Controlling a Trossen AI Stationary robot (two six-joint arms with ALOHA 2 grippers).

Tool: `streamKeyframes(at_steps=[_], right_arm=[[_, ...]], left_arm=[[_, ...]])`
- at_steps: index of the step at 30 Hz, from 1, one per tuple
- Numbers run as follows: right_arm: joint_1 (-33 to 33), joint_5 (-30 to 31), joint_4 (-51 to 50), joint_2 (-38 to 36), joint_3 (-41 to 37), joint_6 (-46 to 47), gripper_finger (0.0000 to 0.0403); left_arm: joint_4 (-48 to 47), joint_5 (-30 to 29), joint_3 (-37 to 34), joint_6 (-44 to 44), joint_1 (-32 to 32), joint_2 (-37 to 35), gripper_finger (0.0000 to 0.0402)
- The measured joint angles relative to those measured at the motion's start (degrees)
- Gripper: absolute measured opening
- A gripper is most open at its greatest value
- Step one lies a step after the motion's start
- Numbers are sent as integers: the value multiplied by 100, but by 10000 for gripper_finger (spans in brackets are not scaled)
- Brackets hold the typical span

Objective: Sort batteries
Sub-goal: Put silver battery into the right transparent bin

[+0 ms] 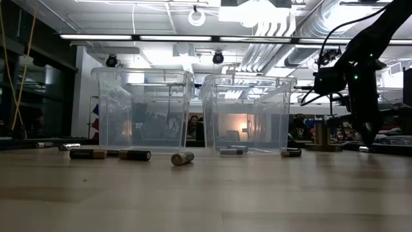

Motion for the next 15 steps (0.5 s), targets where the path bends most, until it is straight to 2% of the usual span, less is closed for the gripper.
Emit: streamKeyframes(at_steps=[6,7,9,15], right_arm=[[2,-9,106,4,-43,-359,0],[3,-112,226,0,-48,-482,0],[89,-770,625,17,-69,-668,0],[332,-1057,586,-56,62,-733,0]], left_arm=[[0,-17,0,0,0,0,117],[0,-19,0,0,0,0,117],[0,-20,0,0,0,0,117],[1,-37,2,0,2,3,117]])
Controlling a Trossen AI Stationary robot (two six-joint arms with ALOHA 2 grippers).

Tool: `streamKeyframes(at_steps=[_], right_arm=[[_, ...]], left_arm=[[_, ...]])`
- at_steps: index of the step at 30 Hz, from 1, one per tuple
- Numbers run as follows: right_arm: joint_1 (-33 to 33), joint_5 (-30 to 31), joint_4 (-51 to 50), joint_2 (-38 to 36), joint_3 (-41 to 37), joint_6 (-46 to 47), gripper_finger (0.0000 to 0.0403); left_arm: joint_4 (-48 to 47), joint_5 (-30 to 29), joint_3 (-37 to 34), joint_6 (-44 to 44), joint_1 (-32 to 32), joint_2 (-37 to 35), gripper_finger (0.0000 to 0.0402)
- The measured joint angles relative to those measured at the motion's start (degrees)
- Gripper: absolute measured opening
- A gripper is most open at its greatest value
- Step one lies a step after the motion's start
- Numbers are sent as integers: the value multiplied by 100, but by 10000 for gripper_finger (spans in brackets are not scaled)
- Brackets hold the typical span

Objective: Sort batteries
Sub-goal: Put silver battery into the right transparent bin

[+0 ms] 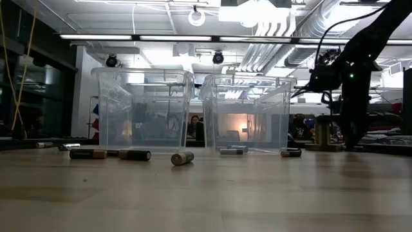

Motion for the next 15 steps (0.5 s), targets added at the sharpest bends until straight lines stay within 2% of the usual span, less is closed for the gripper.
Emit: streamKeyframes(at_steps=[9,15], right_arm=[[-271,644,-20,-375,285,-325,0],[-663,-6,4,-370,257,-1397,0]], left_arm=[[4,-22,0,-4,4,9,117],[8,-31,0,-4,4,23,117]])
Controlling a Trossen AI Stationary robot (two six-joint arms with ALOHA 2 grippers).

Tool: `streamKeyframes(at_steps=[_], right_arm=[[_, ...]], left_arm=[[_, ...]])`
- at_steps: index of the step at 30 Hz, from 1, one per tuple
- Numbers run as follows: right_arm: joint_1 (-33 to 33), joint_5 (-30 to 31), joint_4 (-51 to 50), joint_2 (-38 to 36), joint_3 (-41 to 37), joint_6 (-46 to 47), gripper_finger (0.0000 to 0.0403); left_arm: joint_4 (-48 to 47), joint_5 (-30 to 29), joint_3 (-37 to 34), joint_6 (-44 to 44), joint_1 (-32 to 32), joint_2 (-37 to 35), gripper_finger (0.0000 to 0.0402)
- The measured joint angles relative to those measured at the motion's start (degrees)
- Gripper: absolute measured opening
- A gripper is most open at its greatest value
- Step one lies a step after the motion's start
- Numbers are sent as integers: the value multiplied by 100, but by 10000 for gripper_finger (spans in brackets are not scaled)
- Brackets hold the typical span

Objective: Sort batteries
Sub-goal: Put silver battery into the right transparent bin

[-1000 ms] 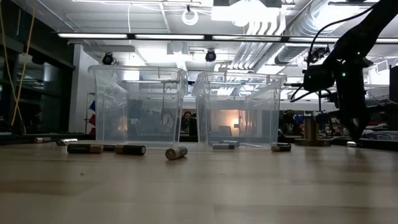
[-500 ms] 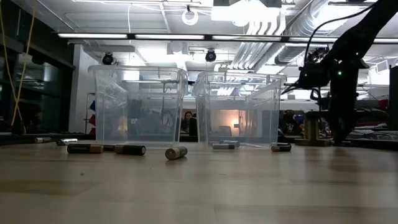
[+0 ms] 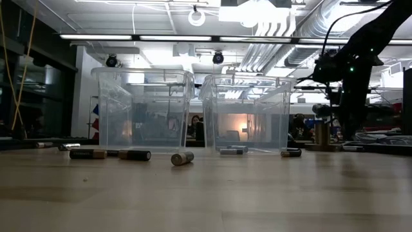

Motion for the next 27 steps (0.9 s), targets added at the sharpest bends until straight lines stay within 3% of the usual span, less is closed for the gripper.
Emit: streamKeyframes(at_steps=[7,18,24,27], right_arm=[[-306,-72,23,0,0,-499,25],[-463,-353,25,606,7,-1298,190],[-457,-239,0,980,39,-1654,200],[-456,-285,-71,1089,46,-1962,181]], left_arm=[[0,-7,0,0,0,1,117],[13,-101,0,-13,0,107,117],[13,-104,0,-149,0,213,117],[13,-103,0,-162,0,282,117]])
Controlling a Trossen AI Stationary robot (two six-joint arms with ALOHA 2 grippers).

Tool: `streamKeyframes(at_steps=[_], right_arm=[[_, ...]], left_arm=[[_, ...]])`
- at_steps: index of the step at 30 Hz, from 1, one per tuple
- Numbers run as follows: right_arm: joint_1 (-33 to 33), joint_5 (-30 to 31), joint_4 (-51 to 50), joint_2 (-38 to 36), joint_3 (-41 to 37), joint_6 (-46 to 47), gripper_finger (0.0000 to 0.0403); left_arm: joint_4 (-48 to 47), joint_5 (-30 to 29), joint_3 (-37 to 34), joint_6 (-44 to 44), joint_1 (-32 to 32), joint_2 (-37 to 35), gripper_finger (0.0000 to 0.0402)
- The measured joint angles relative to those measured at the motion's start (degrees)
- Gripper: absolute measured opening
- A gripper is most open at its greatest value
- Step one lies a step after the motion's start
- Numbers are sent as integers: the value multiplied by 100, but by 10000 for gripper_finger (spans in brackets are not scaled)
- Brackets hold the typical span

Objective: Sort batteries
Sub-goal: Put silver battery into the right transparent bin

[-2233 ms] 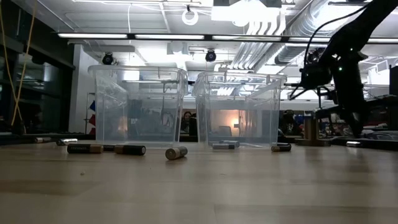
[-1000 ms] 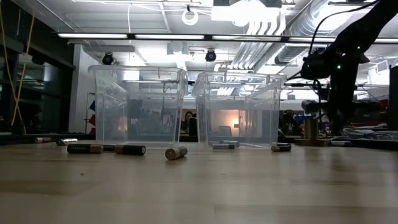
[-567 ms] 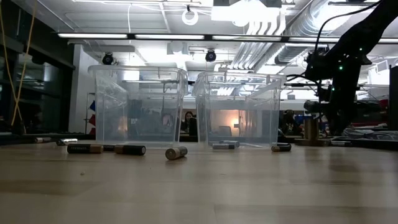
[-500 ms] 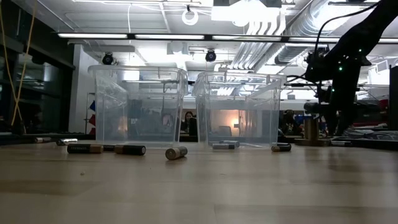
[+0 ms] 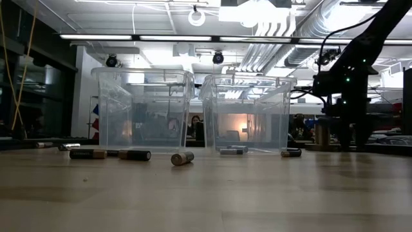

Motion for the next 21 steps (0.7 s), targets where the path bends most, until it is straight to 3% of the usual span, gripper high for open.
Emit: streamKeyframes(at_steps=[2,6,12,14,21], right_arm=[[26,-156,-24,51,7,-112,144],[220,-254,-139,38,13,16,30],[595,-390,-788,-392,-46,397,28],[701,-725,-1002,-608,-35,671,19],[1155,-1172,-1007,-1479,106,1547,19]], left_arm=[[0,0,0,2,0,45,117],[8,0,0,-2,0,64,117],[493,13,0,2,-28,-67,117],[665,13,0,4,-26,-143,117],[779,24,2,-3,-26,-340,117]])
